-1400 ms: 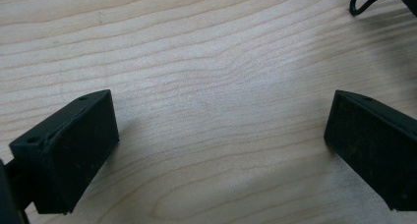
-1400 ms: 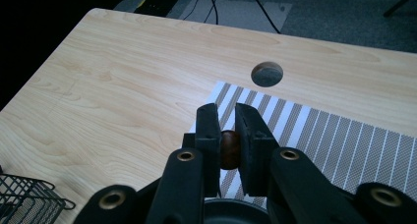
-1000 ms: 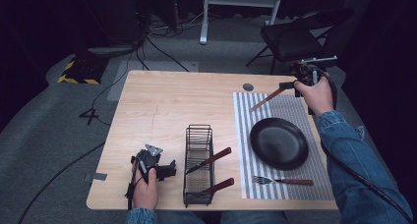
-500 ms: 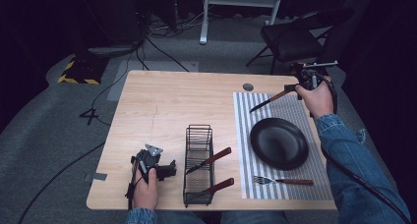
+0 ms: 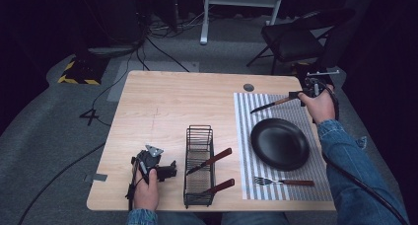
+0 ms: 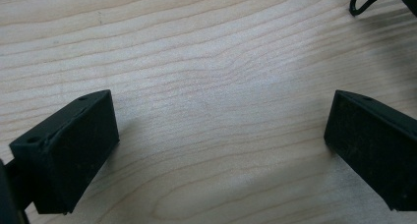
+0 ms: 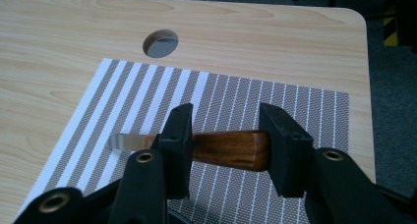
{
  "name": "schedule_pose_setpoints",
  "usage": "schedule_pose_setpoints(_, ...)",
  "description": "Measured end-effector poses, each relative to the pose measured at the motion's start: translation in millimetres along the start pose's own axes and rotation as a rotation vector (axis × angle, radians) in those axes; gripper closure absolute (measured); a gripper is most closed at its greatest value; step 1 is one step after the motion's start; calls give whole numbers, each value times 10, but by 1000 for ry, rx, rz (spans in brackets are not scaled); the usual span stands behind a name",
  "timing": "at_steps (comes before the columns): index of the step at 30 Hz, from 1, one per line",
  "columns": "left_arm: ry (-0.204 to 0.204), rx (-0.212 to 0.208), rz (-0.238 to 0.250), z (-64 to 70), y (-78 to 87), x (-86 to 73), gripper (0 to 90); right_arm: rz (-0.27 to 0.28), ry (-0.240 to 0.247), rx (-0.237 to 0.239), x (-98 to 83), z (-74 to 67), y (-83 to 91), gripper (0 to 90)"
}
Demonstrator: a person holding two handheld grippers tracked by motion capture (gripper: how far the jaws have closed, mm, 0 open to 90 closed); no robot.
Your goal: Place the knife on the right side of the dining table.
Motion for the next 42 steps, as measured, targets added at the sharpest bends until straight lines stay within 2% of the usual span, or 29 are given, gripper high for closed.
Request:
schedule_pose_setpoints(3, 0, 0, 0, 0, 0, 0, 0, -4, 26, -24, -52, 21, -56, 533)
schedule_pose_setpoints(7, 1, 0, 0, 0, 0, 0, 0, -4, 22, -31, -93, 50, -97, 510)
schedule_pose_setpoints(9, 2, 0, 0, 1, 0, 0, 0, -11, 1, -32, -135, 94, -129, 499)
schedule_pose_setpoints(19, 0, 0, 0, 0, 0, 0, 0, -22, -31, -48, -236, 187, -220, 460)
schedule_pose_setpoints(23, 0, 0, 0, 0, 0, 0, 0, -27, -77, -38, -302, 254, -270, 455)
schedule_pose_setpoints(27, 0, 0, 0, 0, 0, 0, 0, -27, -96, -37, -345, 292, -304, 450)
schedule_pose_setpoints(42, 1, 0, 1, 0, 0, 0, 0, -25, -141, -59, -443, 368, -402, 446)
Point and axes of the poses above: each handheld gripper's, and its own axes: y roughly backward along the jaws, x roughly out of its top, z roughly to its right, the point moved 1 cm from there along -y, roughly forward along the jaws, and after that the axes turned 2 degrees about z, right-handed, at the moved point
